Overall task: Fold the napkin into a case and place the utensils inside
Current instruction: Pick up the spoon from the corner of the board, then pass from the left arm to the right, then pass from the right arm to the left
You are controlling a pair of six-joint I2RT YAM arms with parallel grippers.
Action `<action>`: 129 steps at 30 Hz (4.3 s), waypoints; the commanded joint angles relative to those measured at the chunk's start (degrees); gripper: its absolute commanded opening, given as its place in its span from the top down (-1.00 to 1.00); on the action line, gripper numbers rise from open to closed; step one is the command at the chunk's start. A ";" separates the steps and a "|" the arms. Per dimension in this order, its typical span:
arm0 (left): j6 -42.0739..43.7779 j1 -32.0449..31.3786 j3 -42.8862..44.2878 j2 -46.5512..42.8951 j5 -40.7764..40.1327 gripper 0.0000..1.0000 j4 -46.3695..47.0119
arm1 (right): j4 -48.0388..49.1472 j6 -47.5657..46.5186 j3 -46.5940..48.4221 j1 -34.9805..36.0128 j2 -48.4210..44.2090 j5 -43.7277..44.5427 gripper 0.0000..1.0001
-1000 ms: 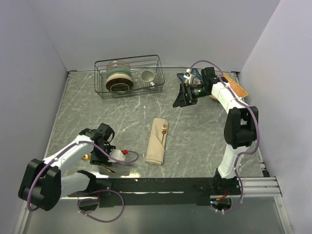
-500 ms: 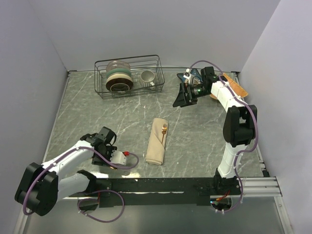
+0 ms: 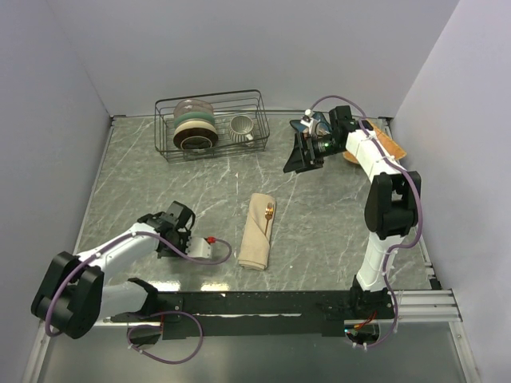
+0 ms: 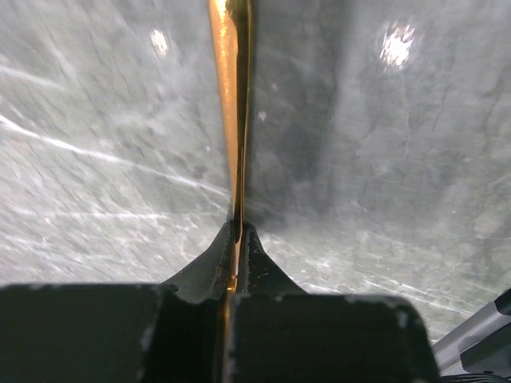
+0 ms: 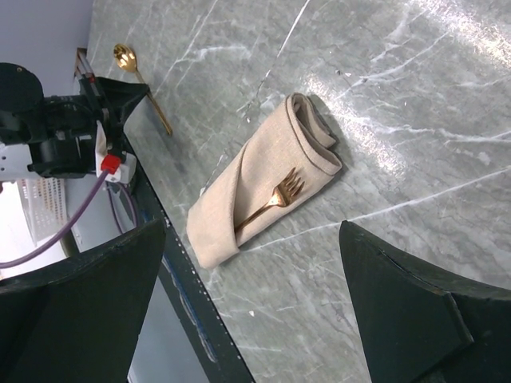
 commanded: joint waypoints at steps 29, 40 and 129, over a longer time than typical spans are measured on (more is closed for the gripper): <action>9.72 -16.43 23.55 -0.12 -2.01 0.99 -4.56 | 18.15 24.26 2.19 28.98 8.46 -10.67 -0.89; 8.31 -17.84 24.08 0.68 -2.71 0.98 -3.24 | 27.65 32.62 -1.42 32.58 10.48 -15.42 -0.60; -103.40 15.82 52.03 25.99 58.63 0.99 53.90 | 75.83 61.72 -34.38 20.37 -26.95 1.72 1.00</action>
